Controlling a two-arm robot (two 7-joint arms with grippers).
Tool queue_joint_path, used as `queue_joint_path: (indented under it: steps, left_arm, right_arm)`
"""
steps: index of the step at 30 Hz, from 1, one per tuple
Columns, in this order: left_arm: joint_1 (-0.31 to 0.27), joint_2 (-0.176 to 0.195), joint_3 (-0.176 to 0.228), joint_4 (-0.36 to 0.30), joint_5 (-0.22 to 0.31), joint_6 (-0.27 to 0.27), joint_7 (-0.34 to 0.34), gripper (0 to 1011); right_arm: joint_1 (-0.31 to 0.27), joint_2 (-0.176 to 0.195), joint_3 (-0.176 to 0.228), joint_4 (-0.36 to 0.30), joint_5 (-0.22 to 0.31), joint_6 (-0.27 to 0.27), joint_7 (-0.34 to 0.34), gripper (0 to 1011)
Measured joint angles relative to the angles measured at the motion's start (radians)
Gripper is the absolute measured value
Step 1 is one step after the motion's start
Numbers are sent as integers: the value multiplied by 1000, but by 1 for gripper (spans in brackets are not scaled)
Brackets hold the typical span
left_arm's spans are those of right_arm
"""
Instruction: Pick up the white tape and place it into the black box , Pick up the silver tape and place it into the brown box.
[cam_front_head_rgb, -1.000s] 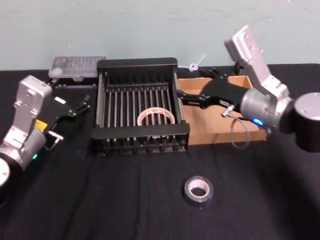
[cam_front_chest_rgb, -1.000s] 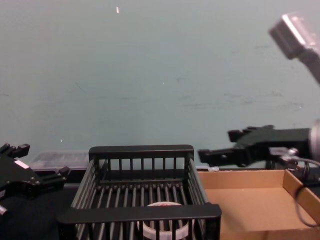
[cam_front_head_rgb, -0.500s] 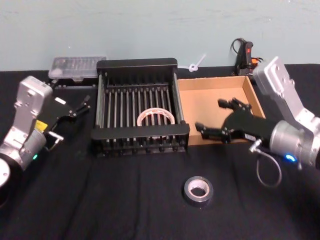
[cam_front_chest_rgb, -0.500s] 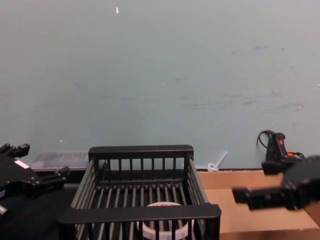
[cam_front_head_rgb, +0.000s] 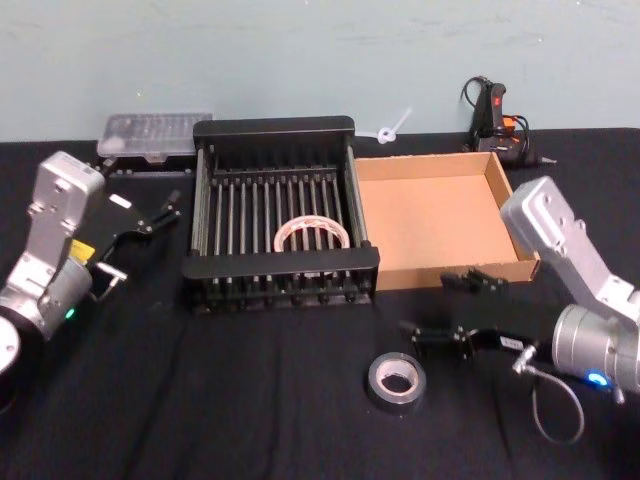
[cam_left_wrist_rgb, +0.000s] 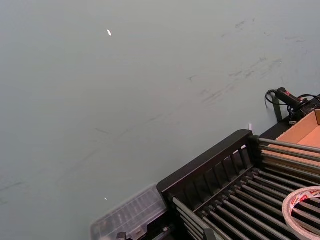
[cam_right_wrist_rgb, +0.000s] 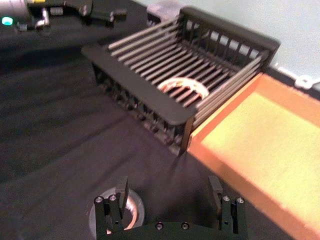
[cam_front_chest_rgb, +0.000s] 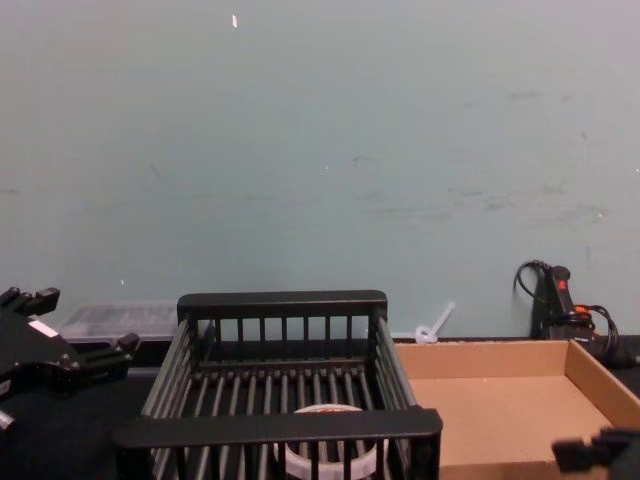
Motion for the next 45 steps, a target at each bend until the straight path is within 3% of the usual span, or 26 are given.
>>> queue_joint_path:
  steps: [7,17,45]
  left_arm:
    - [0,0,0,0,0,0,0,1001]
    - [0,0,0,0,0,0,0,1001]
    - [0,0,0,0,0,0,0,1001]
  right_arm:
    - [-14,31,-36,-11,-7,35,3,1000]
    - [0,38,-73,2,-32,60,14,1000]
    - [62,-11,-119,79,-65,97,28,1002]
